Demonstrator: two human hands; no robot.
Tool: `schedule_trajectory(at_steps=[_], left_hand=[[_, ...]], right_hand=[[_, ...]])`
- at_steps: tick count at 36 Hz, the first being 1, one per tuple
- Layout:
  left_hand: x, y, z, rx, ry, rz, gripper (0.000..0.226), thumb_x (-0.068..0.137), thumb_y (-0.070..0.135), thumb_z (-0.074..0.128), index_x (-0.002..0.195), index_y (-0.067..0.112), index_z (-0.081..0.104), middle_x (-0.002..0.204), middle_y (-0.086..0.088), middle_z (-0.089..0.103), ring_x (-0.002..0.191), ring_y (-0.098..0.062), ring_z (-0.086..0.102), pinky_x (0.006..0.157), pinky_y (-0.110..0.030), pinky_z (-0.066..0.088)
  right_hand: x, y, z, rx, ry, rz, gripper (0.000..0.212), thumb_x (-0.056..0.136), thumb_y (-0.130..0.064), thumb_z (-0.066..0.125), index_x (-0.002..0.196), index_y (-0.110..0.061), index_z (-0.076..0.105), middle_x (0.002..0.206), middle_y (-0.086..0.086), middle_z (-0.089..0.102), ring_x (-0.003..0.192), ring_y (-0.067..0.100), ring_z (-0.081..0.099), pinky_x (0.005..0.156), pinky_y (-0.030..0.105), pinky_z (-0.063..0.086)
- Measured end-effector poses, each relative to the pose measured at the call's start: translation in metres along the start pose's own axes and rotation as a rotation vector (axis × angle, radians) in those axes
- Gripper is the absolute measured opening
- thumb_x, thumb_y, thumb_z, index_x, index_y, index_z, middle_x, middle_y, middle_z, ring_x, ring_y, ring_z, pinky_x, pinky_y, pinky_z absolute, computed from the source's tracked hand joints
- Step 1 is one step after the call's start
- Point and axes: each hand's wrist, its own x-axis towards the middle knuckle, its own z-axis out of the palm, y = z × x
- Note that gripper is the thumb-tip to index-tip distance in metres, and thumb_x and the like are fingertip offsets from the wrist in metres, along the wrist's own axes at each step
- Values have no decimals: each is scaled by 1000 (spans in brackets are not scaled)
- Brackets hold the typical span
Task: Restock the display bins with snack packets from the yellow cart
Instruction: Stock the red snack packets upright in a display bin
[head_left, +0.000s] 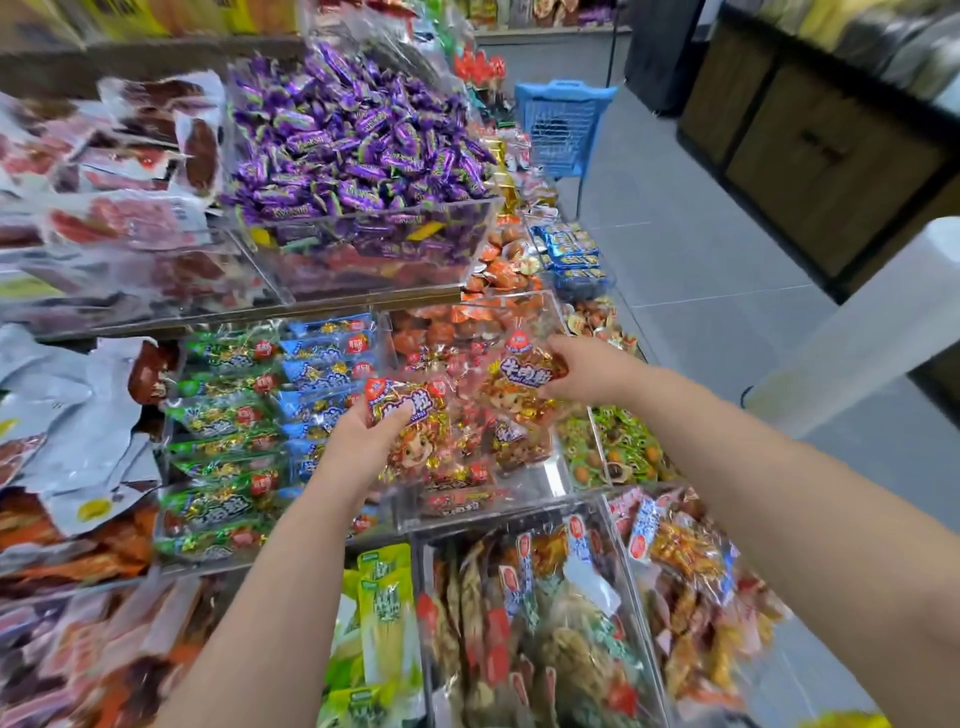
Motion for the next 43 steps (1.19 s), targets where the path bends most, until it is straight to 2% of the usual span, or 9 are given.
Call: schedule_trajectory(at_steps=[5,14,17,21,24,30,36,40,43], left_hand=[[1,-2,1,15,34,9,84,86,50,63,152,24,20,155,0,32,137,-27,38,111,-51,33],[0,-5,2,-16,15,-15,65,88,43,64,144,21,40,134,-1,58,120,-25,57,103,-52,43],[1,-7,2,-25,9,-24,45,88,40,65,129,25,54,114,2,70,101,-19,68,94,-49,51],[1,-7,1,-37,13,-59,66,82,47,68,139,23,46,127,0,63,113,-24,62,99,-52,47],[2,-8,2,-45,14,-56,61,83,46,68,137,24,48,121,2,67,110,-23,64,97,-52,48],[7,-12,4,-13,29,-66,26,88,42,65,112,33,61,96,11,74,92,-16,71,84,-41,55],[4,-8,4,-54,10,-105,23,89,38,63,110,27,63,99,3,75,88,-19,73,84,-44,55],[2,-4,4,11,-4,-109,61,90,37,62,142,15,39,132,-7,60,116,-32,59,99,-55,43],[1,3,4,-30,-51,-80,65,91,27,63,146,27,29,138,-3,54,121,-26,55,105,-53,41]], right_hand=[[12,-12,9,-420,-118,52,57,86,-15,54,140,-20,39,130,8,53,113,29,54,88,39,50],[34,-12,83,-641,-243,101,49,88,-8,50,136,-17,43,120,5,59,109,25,56,77,33,45],[36,0,101,-649,-153,139,46,87,-15,52,133,-13,44,131,11,52,125,28,43,97,37,40],[37,15,130,-608,-58,105,95,81,-15,59,149,-16,-8,153,21,6,142,39,5,115,48,14],[41,25,144,-694,-66,-2,110,79,-6,55,135,-22,-39,154,15,-22,141,36,-20,107,51,-17],[55,32,154,-725,-52,-58,111,85,-11,51,114,-19,-56,150,16,-32,137,37,-28,107,54,-18],[69,34,151,-744,-71,-52,108,87,-14,48,111,-19,-56,153,12,-27,139,35,-26,109,55,-17],[71,34,147,-707,-110,-35,101,86,-14,47,124,-22,-47,153,11,-27,138,34,-29,102,53,-26],[68,34,140,-569,-187,-38,109,84,-40,56,136,-23,-39,152,10,-30,136,33,-33,100,52,-28]])
